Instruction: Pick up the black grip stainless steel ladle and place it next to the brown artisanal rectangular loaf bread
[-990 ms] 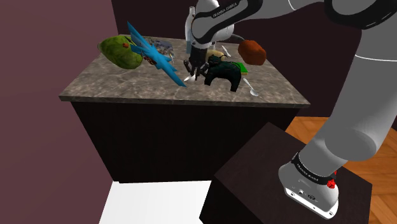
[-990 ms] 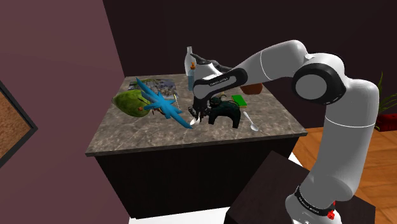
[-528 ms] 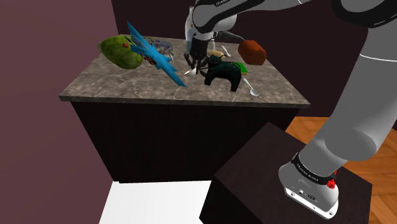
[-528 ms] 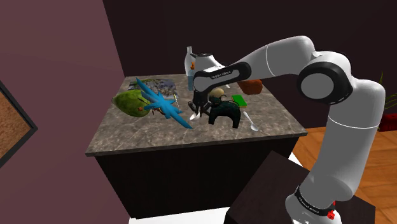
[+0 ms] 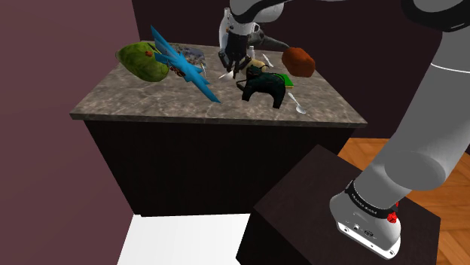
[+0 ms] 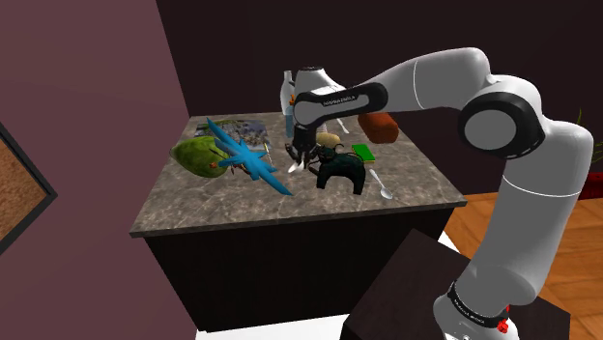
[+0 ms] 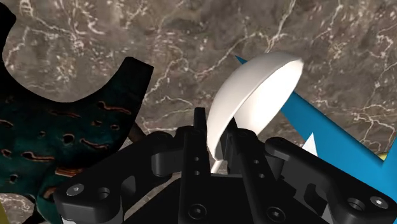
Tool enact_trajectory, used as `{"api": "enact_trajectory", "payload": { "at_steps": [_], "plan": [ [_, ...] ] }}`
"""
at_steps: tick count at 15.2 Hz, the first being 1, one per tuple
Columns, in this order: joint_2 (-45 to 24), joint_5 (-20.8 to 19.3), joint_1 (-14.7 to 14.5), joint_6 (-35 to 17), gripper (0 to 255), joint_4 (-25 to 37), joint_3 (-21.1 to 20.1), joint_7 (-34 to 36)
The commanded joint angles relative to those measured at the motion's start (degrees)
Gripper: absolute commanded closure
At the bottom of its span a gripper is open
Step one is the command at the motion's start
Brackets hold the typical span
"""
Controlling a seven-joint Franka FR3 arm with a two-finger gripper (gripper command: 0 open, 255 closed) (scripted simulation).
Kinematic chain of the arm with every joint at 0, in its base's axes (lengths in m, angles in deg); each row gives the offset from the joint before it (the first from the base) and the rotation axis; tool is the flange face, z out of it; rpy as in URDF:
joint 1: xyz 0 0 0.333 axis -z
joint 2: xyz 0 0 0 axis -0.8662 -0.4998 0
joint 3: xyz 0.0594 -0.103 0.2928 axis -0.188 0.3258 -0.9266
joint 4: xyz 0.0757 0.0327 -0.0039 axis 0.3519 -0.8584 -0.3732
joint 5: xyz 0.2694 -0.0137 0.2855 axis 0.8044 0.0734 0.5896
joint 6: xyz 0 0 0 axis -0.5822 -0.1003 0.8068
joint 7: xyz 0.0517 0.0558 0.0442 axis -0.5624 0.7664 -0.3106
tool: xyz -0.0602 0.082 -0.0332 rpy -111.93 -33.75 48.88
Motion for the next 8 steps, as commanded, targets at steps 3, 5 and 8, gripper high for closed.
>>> {"api": "enact_trajectory", "payload": {
  "at_steps": [3, 5, 8],
  "plan": [
    [0.73, -0.04, 0.02, 2.88, 255, 2.12, 0.01, 0.11],
    [1.02, -0.06, 0.03, 4.33, 255, 3.29, 0.02, 0.18],
    [1.35, -0.09, 0.04, 6.53, 255, 5.16, 0.02, 0.27]
  ]
}}
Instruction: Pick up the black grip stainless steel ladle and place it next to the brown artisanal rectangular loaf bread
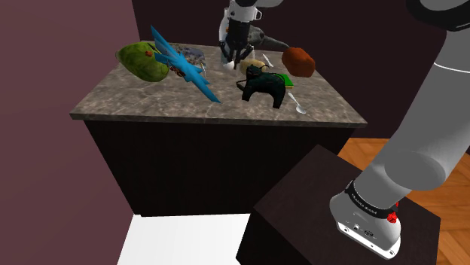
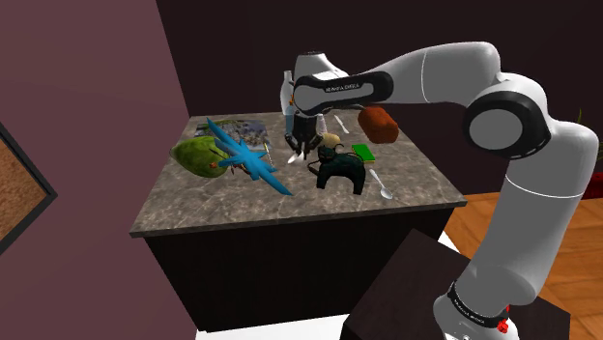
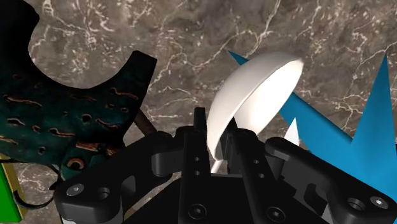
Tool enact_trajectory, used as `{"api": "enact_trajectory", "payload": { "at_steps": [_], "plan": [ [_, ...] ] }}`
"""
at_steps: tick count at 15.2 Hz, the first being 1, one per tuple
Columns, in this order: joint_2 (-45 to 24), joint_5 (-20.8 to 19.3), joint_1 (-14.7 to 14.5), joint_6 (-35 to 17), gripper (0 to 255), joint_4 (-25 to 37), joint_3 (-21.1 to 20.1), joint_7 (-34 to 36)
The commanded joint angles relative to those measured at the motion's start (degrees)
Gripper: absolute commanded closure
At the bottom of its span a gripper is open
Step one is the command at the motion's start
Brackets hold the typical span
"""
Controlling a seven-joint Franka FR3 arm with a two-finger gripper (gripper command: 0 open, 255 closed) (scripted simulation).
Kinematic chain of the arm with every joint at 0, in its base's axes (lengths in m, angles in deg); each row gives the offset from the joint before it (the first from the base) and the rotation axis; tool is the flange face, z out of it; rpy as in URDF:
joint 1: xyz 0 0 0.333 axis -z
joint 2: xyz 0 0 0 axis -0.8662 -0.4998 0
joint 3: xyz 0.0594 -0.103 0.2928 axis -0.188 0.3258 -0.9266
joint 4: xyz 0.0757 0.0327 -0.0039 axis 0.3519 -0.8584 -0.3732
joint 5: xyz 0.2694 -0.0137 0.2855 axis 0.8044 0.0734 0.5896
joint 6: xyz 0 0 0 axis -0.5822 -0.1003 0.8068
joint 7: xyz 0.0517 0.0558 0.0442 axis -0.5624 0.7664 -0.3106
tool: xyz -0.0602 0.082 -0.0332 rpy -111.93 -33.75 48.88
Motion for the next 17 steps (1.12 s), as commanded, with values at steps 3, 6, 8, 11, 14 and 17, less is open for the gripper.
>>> {"api": "enact_trajectory", "payload": {
  "at_steps": [3, 6, 8, 11, 14, 17],
  "plan": [
    [0.34, -0.03, 0.05, 3.19, 255, 2.83, 0.04, 0.07],
    [0.44, -0.05, 0.06, 4.86, 255, 4.39, 0.04, 0.14],
    [2.22, 0.27, 1.5, 4.41, 255, 2.04, 0.99, -2.33],
    [4.5, 0.65, 3.6, 3.96, 255, -0.9, 2.56, -6.12],
    [6.3, 0.92, 5.65, 3.72, 255, -3.15, 4.26, -9.97],
    [7.62, 1.11, 7.7, 3.66, 255, -4.77, 6.05, -13.86]
  ]
}}
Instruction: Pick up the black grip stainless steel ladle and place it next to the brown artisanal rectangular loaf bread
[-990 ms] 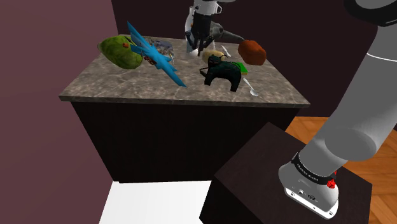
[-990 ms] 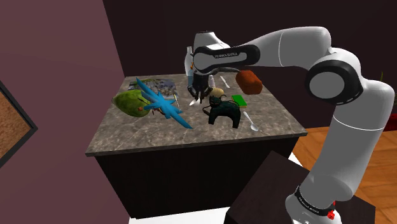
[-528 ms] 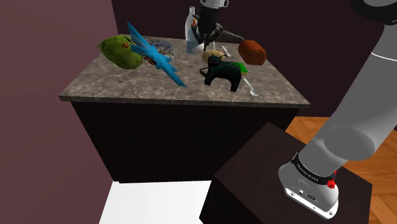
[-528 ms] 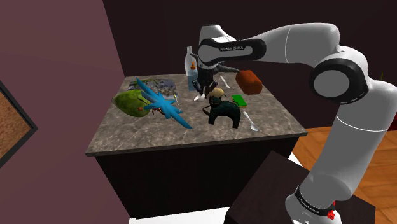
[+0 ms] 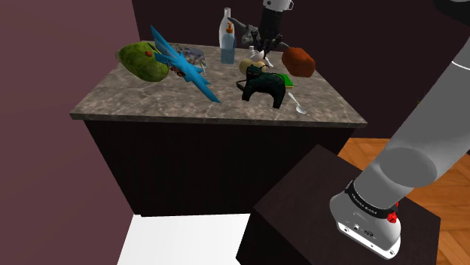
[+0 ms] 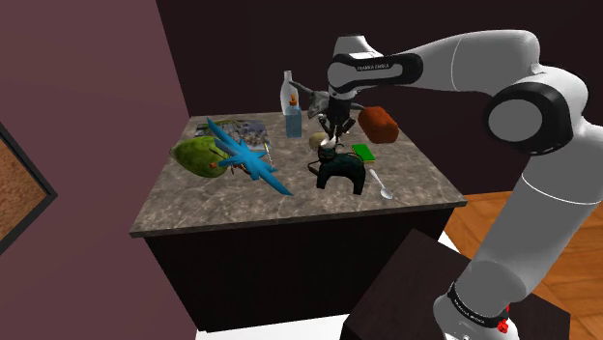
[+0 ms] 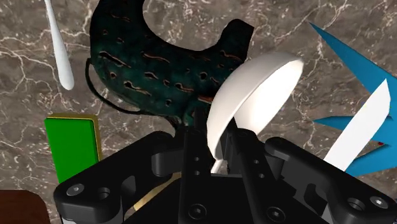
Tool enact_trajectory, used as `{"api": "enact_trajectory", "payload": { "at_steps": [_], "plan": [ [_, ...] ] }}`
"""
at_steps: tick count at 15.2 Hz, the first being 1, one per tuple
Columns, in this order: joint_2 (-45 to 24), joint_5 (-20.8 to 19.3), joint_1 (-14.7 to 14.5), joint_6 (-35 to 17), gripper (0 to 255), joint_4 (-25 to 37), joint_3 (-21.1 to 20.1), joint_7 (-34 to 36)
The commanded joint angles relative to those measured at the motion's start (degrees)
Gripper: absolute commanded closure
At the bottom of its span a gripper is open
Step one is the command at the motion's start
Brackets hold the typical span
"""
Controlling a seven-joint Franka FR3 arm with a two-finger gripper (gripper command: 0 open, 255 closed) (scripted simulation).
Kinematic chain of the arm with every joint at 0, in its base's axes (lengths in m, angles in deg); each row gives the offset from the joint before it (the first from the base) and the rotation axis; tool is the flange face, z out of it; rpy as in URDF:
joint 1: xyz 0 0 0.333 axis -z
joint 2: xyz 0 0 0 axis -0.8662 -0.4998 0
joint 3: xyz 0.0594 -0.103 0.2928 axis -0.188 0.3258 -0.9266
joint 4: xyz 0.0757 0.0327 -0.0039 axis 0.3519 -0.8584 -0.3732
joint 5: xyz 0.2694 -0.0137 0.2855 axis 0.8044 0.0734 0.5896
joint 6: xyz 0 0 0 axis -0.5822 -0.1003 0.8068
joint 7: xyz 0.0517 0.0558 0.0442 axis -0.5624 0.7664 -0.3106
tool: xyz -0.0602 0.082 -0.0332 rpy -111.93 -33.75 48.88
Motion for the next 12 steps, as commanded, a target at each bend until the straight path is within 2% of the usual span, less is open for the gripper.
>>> {"api": "enact_trajectory", "payload": {
  "at_steps": [1, 12],
  "plan": [
    [1.1, 0.11, 1.41, -0.25, 255, -1.49, 1.23, -2.77],
    [1.13, 0.81, 8.99, 0.93, 255, -1.36, 8.25, -17.52]
  ]
}}
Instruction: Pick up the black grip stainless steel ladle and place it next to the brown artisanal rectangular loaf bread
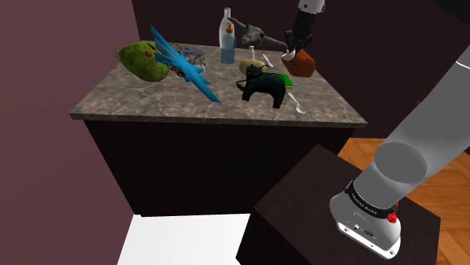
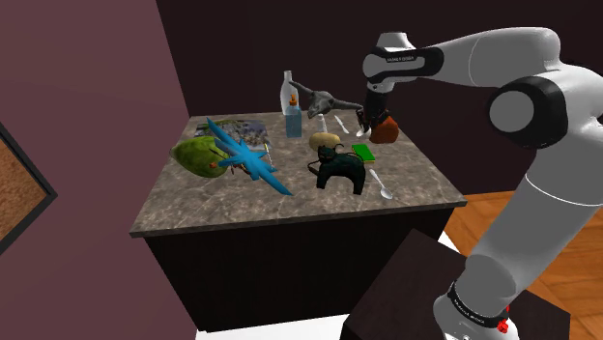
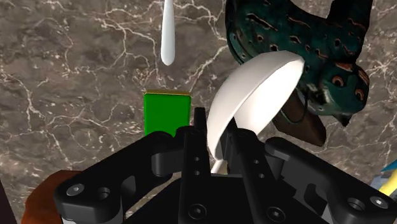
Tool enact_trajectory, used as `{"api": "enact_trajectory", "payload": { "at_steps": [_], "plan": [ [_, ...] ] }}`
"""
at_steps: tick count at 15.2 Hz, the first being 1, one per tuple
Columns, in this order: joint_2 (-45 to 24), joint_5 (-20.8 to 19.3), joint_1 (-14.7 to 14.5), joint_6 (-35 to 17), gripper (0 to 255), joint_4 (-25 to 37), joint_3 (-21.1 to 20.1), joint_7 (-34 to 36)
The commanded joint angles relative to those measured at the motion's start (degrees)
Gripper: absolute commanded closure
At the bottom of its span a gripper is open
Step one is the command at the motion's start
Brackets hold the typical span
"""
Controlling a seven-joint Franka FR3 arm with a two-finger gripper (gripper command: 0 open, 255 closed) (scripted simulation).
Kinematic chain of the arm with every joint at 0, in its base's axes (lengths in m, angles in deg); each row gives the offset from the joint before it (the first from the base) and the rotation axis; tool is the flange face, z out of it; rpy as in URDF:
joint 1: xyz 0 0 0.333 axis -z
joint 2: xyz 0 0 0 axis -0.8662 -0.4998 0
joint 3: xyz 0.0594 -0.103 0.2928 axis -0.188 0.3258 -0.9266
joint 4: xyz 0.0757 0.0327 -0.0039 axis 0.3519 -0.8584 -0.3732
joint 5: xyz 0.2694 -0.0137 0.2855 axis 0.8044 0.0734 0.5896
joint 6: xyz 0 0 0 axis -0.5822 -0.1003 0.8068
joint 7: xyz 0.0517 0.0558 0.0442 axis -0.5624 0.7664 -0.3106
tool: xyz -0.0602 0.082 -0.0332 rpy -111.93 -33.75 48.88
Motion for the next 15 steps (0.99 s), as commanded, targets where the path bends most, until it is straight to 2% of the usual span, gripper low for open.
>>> {"api": "enact_trajectory", "payload": {
  "at_steps": [1, 8, 15],
  "plan": [
    [-0.64, 0.25, 1.48, 0.45, 255, 0.86, 1.34, -2.96],
    [-4.6, 1.72, 6.75, 2.34, 255, 5.81, 5.58, -12.6],
    [-11.49, 4.46, 12.93, 5.52, 255, 14.63, 9.06, -22.09]
  ]
}}
